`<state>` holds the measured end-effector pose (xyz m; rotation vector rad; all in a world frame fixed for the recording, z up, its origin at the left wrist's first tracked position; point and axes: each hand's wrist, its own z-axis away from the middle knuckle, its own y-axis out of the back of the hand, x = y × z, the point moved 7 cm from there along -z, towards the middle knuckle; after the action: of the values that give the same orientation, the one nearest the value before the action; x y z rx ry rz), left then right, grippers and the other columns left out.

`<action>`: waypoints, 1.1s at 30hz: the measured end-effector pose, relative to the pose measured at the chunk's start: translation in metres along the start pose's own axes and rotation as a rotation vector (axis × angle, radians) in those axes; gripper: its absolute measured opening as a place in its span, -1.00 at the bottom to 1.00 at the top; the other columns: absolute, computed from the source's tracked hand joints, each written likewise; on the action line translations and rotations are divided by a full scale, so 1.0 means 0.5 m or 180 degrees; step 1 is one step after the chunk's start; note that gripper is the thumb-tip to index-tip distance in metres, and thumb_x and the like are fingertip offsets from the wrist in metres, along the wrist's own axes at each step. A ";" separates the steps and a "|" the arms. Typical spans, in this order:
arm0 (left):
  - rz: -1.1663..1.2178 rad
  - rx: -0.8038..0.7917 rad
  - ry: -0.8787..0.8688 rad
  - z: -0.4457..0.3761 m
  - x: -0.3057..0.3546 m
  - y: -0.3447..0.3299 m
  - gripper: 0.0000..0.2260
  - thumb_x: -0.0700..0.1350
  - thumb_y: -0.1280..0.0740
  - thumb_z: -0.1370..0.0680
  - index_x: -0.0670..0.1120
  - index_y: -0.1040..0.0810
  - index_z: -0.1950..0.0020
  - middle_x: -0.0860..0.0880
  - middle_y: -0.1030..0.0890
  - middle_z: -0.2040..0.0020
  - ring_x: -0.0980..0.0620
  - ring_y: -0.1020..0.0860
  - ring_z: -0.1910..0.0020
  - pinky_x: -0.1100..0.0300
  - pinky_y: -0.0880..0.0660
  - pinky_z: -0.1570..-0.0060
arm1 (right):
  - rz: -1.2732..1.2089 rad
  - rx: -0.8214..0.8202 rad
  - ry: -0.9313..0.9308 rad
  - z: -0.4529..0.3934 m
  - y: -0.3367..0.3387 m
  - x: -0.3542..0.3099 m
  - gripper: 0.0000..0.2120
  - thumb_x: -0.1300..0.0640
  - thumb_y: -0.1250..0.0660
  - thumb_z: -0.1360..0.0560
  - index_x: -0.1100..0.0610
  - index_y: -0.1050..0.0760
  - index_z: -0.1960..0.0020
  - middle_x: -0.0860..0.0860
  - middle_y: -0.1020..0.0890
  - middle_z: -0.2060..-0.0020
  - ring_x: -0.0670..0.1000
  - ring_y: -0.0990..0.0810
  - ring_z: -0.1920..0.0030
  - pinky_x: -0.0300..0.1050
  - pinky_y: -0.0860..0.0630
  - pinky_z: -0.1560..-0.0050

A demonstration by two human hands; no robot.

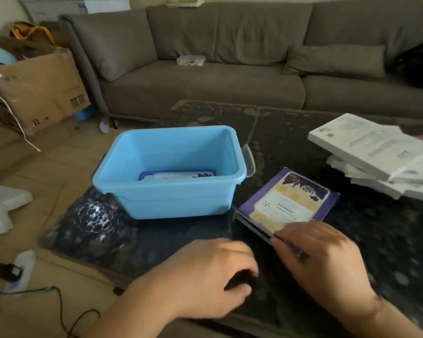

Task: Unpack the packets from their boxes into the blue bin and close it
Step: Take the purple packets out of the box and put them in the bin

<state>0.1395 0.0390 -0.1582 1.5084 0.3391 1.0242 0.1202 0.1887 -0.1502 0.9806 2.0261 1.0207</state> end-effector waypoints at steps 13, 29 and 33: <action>-0.0169 0.1476 -0.0106 -0.063 0.062 0.035 -0.61 0.07 -0.22 -0.61 0.12 -0.38 -0.44 0.18 -0.47 -0.37 0.17 -0.57 -0.11 0.36 -0.50 0.06 | -0.1394 0.1169 -0.0630 -0.010 0.104 0.048 -0.89 -0.07 -0.28 -0.57 -0.10 -0.56 0.08 -0.31 -0.58 0.25 -0.17 -0.63 0.20 -0.29 -0.54 0.36; -0.0601 0.3022 -0.0945 0.087 0.058 0.029 -0.84 -0.32 -0.35 -0.52 -0.13 -0.71 0.07 -0.03 -0.72 -0.02 -0.06 -0.64 0.29 0.10 -0.54 0.35 | -0.1313 0.0441 -0.0454 0.012 0.053 0.054 -0.71 -0.13 -0.25 -0.53 -0.01 -0.68 0.14 -0.17 -0.67 0.26 -0.12 -0.65 0.22 -0.11 -0.62 0.28; 0.0096 0.3442 -0.1041 0.155 0.032 0.050 -0.86 -0.34 -0.34 -0.49 -0.15 -0.60 0.03 -0.05 -0.65 -0.04 -0.04 -0.66 0.09 0.16 -0.56 0.11 | -0.0837 -0.0037 -0.0179 0.031 0.010 0.029 -0.73 -0.15 -0.26 -0.53 -0.04 -0.67 0.12 -0.19 -0.67 0.19 -0.16 -0.62 0.16 -0.12 -0.63 0.14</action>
<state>0.1985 -0.0058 -0.1205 2.6072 0.6961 0.5785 0.1269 0.2085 -0.1565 0.7052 2.0353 0.8533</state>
